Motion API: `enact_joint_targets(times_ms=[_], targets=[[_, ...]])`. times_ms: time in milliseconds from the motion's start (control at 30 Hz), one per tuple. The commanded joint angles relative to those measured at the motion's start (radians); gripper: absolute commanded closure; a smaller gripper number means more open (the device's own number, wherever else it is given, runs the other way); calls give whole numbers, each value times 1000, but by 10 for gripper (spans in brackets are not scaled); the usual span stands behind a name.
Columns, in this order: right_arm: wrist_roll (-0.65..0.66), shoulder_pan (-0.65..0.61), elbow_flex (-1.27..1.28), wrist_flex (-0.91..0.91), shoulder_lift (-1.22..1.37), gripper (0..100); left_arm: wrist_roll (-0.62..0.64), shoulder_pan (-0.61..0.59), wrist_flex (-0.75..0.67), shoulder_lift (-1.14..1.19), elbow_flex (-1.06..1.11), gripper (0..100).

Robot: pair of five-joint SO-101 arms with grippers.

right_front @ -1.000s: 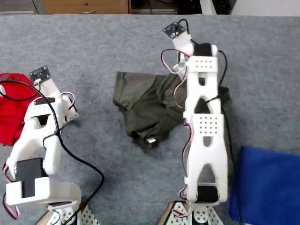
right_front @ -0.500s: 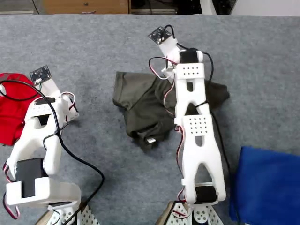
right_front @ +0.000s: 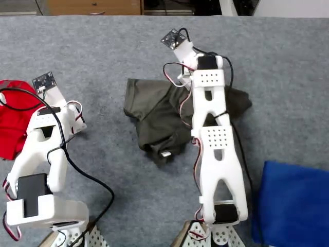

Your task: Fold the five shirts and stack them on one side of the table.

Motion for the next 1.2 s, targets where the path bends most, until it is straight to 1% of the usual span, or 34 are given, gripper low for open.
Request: enact_joint_targets(times_ms=[0, 167, 333, 400, 567, 700, 833, 933, 1067, 1167], targets=[[-21, 21, -45, 55, -124, 994, 5, 3, -14, -42, -31, 981], [-54, 36, -44, 160, -242, 993, 5, 3, -12, -42, -31, 981], [-58, 36, -45, 295, -321, 993, 5, 3, -11, -42, -31, 981], [-64, 47, -39, 304, -355, 994, 5, 3, -11, -42, -31, 981], [-141, 82, -38, 304, -449, 994, 5, 3, -11, -42, -32, 981], [-216, 87, -45, 301, -541, 994, 5, 3, -12, -42, -32, 981], [-299, 96, -47, 236, -671, 994, 5, 3, -12, -42, -32, 981], [-353, 125, -47, 129, -780, 994, 5, 2, -11, -42, -31, 981], [-459, 219, -39, -26, -871, 994, 5, 9, -8, -42, -29, 981], [-523, 291, -21, -54, -842, 994, 5, 20, -8, -42, -25, 981]])
